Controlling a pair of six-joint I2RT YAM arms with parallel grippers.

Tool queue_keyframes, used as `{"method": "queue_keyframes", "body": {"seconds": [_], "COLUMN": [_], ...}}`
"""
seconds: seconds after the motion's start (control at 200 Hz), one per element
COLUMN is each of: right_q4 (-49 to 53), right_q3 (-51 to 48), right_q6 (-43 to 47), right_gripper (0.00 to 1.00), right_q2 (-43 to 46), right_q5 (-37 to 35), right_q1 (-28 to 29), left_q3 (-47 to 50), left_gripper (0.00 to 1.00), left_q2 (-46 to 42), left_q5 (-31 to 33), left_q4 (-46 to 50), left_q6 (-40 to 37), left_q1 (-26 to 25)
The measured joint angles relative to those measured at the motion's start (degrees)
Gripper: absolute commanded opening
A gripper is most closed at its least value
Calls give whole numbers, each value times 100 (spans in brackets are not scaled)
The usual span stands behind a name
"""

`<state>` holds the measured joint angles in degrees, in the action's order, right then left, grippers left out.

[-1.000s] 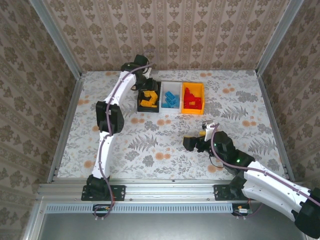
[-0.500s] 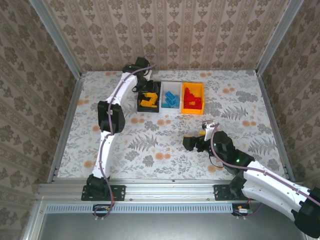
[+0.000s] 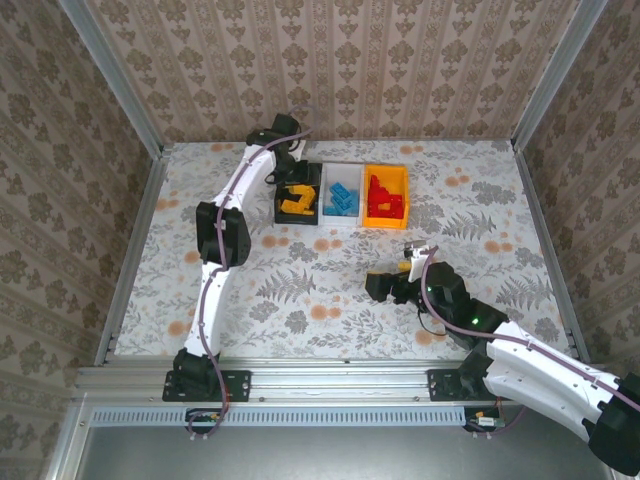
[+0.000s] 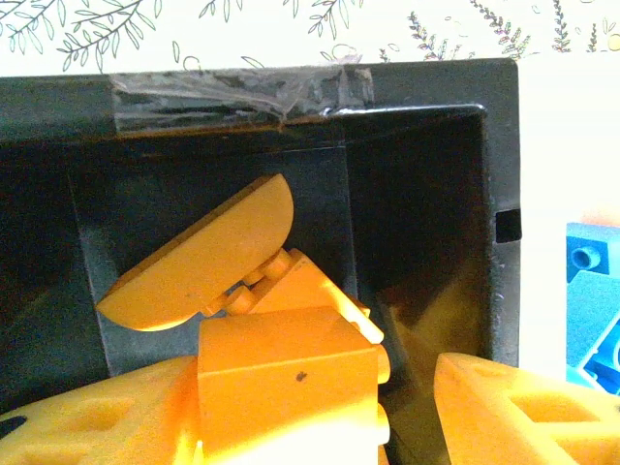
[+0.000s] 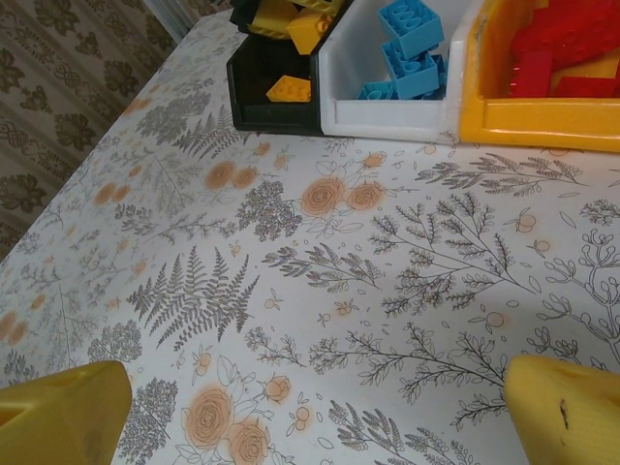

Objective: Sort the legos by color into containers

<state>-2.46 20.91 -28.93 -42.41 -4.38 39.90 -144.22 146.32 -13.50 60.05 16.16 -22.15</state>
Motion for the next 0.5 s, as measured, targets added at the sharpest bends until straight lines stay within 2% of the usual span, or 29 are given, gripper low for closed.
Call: {"method": "queue_keyframes", "body": {"seconds": [0.14, 0.28, 0.315, 0.38, 0.5], "right_q4": [-2, -22, -22, -17, -20], "right_q3": [-61, -151, -170, -192, -192], "right_q6": [-39, -129, -146, -157, -199], "right_gripper": [100, 100, 100, 100, 100], "right_q2": [15, 20, 20, 20, 33], "right_q5": [0, 2, 2, 7, 7], "right_q1": [0, 0, 0, 0, 0], "left_q3": [79, 717, 927, 1309, 1899], "left_gripper": [65, 69, 72, 85, 93], "left_q2": [-31, -393, -529, -780, -1279], "left_q5": [13, 74, 92, 85, 101], "left_q4": [-33, -249, -308, -411, -588], "left_q6": [0, -2, -4, -31, -59], "left_q1": [-37, -94, -116, -162, -236]}}
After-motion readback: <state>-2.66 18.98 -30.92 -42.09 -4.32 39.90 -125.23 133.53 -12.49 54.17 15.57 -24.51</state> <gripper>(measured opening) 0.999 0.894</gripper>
